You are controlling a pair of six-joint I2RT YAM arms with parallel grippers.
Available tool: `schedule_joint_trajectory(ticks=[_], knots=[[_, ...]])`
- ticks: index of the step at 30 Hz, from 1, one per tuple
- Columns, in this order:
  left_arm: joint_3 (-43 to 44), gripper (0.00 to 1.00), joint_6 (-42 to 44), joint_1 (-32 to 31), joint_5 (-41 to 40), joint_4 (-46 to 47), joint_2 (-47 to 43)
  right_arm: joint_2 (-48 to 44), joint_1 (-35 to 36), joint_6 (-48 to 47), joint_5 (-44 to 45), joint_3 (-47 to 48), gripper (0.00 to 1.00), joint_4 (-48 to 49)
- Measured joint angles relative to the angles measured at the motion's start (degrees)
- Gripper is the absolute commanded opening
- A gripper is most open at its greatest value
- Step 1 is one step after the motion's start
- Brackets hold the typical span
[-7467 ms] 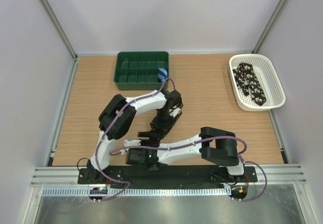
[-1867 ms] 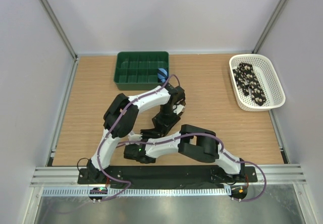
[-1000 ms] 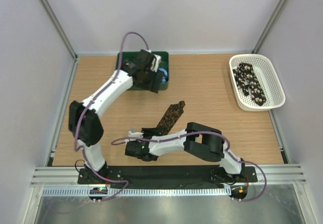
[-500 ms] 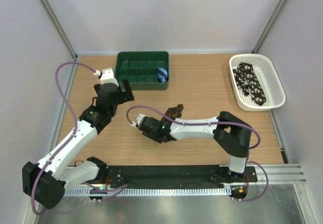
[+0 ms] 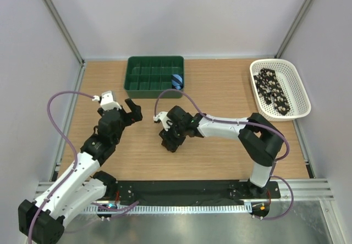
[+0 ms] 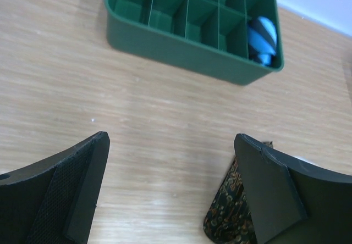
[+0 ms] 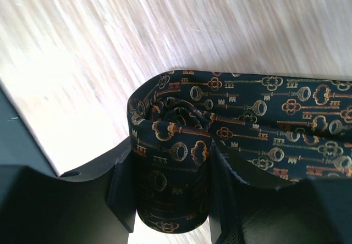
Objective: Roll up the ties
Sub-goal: Roll the tie
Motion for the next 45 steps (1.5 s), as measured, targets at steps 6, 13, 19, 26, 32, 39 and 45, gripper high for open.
schedule_joint_trajectory(ticks=[6, 13, 19, 26, 32, 39, 45], knots=[[-9.14, 1.00, -0.92, -0.20, 3.23, 5.42, -1.36, 3.19, -5.70, 1.79, -12.98, 0.33, 0.25, 2.01], [-17.51, 1.00, 2.43, -0.35, 9.29, 17.49, -0.02, 8.17, -10.10, 3.39, -25.24, 2.67, 0.25, 2.91], [-22.43, 1.00, 9.55, -2.93, 17.22, 31.52, 4.37, 13.16, -13.94, 4.90, -35.85, 5.60, 0.24, 2.43], [-23.23, 1.00, 18.40, -7.15, 25.29, 37.59, 8.79, 17.09, -16.50, 6.60, -42.95, 7.98, 0.24, 1.01], [-23.37, 1.00, 21.05, -7.80, 31.15, 38.73, 10.12, 20.37, -18.36, 9.22, -48.11, 9.79, 0.22, 0.13], [-23.76, 1.00, 23.02, -8.28, 35.82, 39.69, 11.21, 22.34, -19.93, 11.19, -51.78, 10.36, 0.21, -0.44], [-20.65, 1.00, 24.61, -9.90, 40.09, 38.29, 21.14, 23.43, -20.33, 11.80, -53.46, 10.84, 0.21, -0.59]])
